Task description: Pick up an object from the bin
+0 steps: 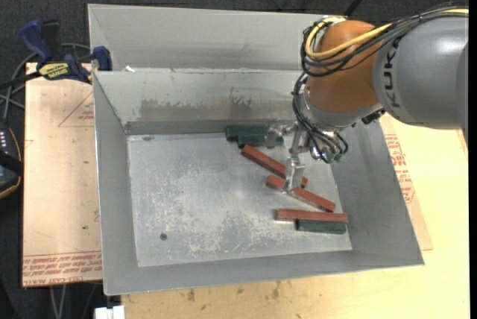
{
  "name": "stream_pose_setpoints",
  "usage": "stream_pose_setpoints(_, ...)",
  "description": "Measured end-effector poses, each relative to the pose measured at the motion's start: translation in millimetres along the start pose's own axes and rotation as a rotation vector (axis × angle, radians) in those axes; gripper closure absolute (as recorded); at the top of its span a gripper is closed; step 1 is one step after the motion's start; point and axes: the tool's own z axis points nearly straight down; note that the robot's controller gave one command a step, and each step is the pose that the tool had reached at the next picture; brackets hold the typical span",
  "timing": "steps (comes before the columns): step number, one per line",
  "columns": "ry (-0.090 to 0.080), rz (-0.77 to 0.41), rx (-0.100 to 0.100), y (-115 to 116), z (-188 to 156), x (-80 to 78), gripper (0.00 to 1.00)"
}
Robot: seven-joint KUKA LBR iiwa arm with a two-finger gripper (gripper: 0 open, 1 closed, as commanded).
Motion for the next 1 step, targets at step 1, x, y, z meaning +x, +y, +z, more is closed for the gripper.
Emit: stream_pose_setpoints(1, -0.01, 0.036, -0.002, -50.8, 54.6, -9.0, 0.0)
